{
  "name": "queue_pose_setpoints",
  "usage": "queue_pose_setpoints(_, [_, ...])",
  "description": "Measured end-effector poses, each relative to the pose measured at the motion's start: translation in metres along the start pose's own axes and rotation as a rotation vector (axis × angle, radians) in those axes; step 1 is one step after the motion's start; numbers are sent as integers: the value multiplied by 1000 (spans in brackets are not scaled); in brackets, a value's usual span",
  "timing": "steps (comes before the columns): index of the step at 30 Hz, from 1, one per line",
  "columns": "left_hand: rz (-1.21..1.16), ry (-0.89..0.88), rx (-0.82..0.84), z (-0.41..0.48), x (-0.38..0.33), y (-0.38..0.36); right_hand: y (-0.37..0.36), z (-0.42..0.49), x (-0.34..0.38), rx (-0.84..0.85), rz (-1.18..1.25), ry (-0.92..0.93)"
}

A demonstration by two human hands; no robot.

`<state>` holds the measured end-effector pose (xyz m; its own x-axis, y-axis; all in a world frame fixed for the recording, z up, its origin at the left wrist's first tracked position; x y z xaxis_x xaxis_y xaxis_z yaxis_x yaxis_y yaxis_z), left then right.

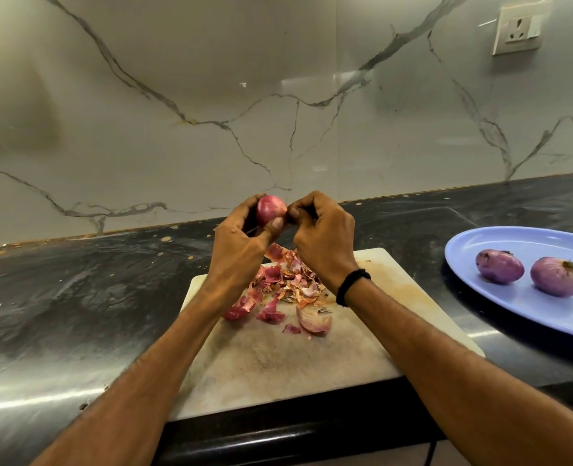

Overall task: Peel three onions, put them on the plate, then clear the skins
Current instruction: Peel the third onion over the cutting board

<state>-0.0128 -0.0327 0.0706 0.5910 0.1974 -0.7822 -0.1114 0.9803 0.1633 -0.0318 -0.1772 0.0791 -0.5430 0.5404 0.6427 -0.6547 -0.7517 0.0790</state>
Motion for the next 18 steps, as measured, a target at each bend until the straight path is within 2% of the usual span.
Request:
queue_pose_setpoints(3, [-23, 25, 27, 1, 1, 0, 3, 2, -4, -14, 1, -31])
queue_pose_setpoints(9, [-233, 135, -1, 6, 5, 9, 4, 5, -14, 13, 207, -235])
queue_pose_setpoints(13, [-225, 90, 23, 7, 2, 10, -5, 2, -16, 128, 328, -337])
queue_pose_setpoints(18, [-247, 69, 69, 4, 3, 7, -15, -5, -15, 273, 624, -611])
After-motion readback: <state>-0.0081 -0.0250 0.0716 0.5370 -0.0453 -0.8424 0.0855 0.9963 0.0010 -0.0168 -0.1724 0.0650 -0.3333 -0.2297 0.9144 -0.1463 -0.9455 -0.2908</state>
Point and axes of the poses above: each hand's wrist, its own z-axis towards the middle knuckle, its own y-axis out of the back of the hand, x = y × z, the point moved 5 cm from there along z, towards the middle knuckle, and after that the axes turned 6 degrees about -x, right-handed, at the moved point
